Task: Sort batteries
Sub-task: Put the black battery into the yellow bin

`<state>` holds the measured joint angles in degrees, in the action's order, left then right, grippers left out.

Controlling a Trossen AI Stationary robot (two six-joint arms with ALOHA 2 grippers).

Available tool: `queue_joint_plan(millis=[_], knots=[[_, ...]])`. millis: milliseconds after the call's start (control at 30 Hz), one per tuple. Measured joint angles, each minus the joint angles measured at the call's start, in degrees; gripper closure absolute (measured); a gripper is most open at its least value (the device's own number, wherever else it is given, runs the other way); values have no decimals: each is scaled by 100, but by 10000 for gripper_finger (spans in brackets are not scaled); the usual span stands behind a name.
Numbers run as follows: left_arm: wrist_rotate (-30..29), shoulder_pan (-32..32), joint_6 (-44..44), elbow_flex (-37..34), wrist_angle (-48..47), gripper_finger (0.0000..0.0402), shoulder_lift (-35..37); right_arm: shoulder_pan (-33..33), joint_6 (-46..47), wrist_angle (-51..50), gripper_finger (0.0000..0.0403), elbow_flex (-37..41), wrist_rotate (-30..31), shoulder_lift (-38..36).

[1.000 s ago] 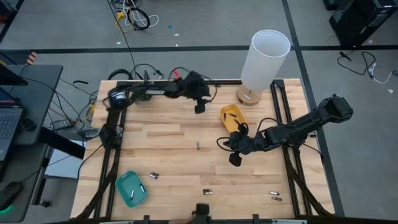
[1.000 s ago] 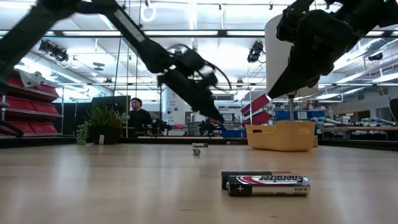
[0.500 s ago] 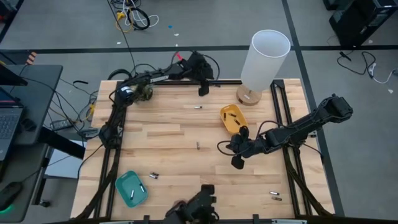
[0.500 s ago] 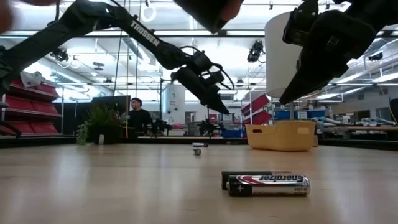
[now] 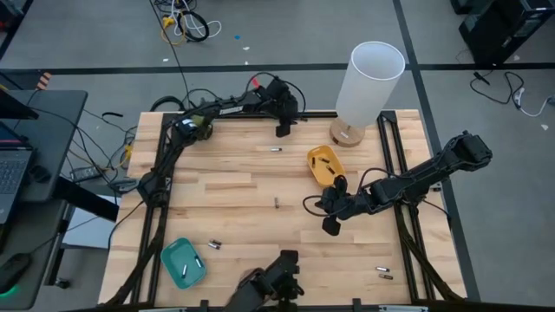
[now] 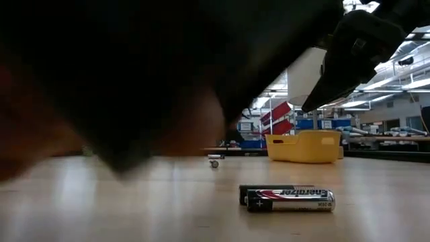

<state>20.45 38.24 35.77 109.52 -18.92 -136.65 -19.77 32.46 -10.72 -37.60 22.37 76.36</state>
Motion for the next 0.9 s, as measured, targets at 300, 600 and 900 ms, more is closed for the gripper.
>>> queue_joint_plan(millis=[300, 600, 900], knots=[[129, 4, 147, 1922, -1353, 241, -988, 13, 61, -1, 403, 0, -2, 1], [502, 124, 208, 2389, -1914, 241, -1276, 35, 84, -15, 403, 0, -151, 1], [400, 102, -78, 2390, -1430, 241, -1324, 226, 64, -7, 403, 0, -153, 2]])
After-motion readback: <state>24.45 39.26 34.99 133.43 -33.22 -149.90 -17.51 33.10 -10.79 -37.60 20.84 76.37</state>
